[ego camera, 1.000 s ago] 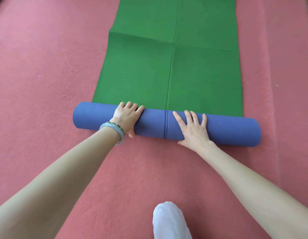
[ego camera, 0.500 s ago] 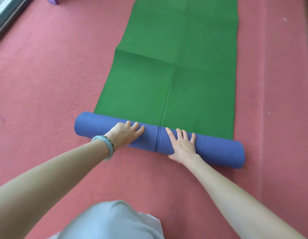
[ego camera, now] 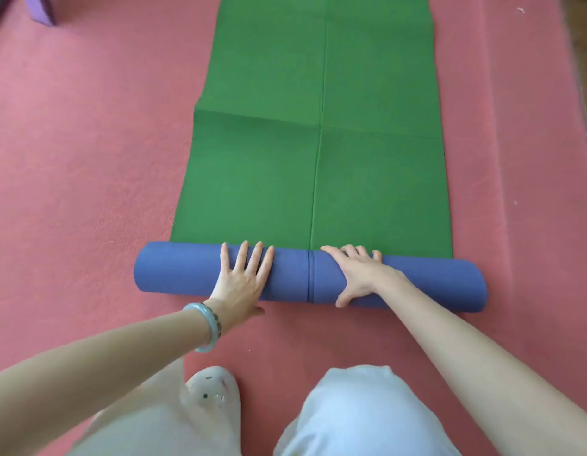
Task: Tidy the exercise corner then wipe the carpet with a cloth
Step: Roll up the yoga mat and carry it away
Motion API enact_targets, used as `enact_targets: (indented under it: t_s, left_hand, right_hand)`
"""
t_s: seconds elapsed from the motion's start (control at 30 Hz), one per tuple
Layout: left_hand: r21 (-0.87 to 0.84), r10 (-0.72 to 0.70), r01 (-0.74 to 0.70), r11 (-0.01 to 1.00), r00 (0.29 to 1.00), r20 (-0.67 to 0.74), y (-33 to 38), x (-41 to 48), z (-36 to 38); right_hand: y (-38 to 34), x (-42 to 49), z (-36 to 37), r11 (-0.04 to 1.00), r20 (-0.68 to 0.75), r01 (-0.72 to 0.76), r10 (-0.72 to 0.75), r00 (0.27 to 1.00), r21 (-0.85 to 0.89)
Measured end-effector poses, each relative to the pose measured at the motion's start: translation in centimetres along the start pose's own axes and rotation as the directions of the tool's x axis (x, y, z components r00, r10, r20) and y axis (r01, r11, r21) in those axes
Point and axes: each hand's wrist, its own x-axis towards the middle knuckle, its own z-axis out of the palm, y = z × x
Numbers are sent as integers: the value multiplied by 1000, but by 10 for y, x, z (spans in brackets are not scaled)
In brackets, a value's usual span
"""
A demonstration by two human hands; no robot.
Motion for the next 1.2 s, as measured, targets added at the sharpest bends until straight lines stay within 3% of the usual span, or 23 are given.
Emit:
enact_targets:
  t_s: [0.07, 0.13, 0.23, 0.33, 0.43, 0.57, 0.67, 0.77, 0.87, 0.93, 1.07, 1.2]
  left_hand:
    - [-11, 32, -32, 999, 999, -24, -8, 14, 3]
    - [-18, 51, -52, 998, 997, -61, -15, 24, 5]
    - [-58, 99, -102, 993, 994, -55, -27, 40, -6]
    - [-163, 189, -175, 971, 979, 74, -46, 69, -27]
    - [-298, 257, -182, 937, 937, 235, -62, 100, -46]
    - [-245, 238, -155, 957, 903, 358, -67, 120, -60]
    - [-298, 227, -148, 943, 940, 253, -75, 114, -60]
    - [-281, 174, -191, 940, 981, -87, -83, 87, -46]
    - [-151, 114, -200, 968, 887, -447, -70, 60, -18]
    - [-79, 113, -168, 983, 878, -466, -57, 53, -3]
    - [10, 79, -81, 997, 937, -340, -48, 65, 4]
    - [15, 116, -118, 993, 934, -339, -63, 88, -4]
  right_hand:
    - [5, 9, -19, 998, 99, 6, -12, 995, 58]
    - [7, 13, -29, 997, 104, 17, -25, 994, 71]
    - [10, 1, -31, 998, -89, 8, -2, 996, 65]
    - [11, -19, -21, 1000, -358, -13, 13, 934, 3]
    - [2, -29, 0, 996, -422, -43, 4, 907, -84]
    - [-6, -10, 13, 964, -437, -184, 84, 896, -192]
    - [-5, 3, 8, 950, -446, -231, 116, 888, -212]
    - [-2, 13, -1, 940, -431, -255, 138, 892, -226]
    - [2, 17, -15, 952, -427, -212, 100, 899, -223]
    - [3, 19, -23, 966, -401, -172, 83, 912, -192]
    - [7, 24, -42, 982, -346, -130, 77, 935, -133]
    - [3, 31, -50, 983, -360, -123, 65, 931, -140]
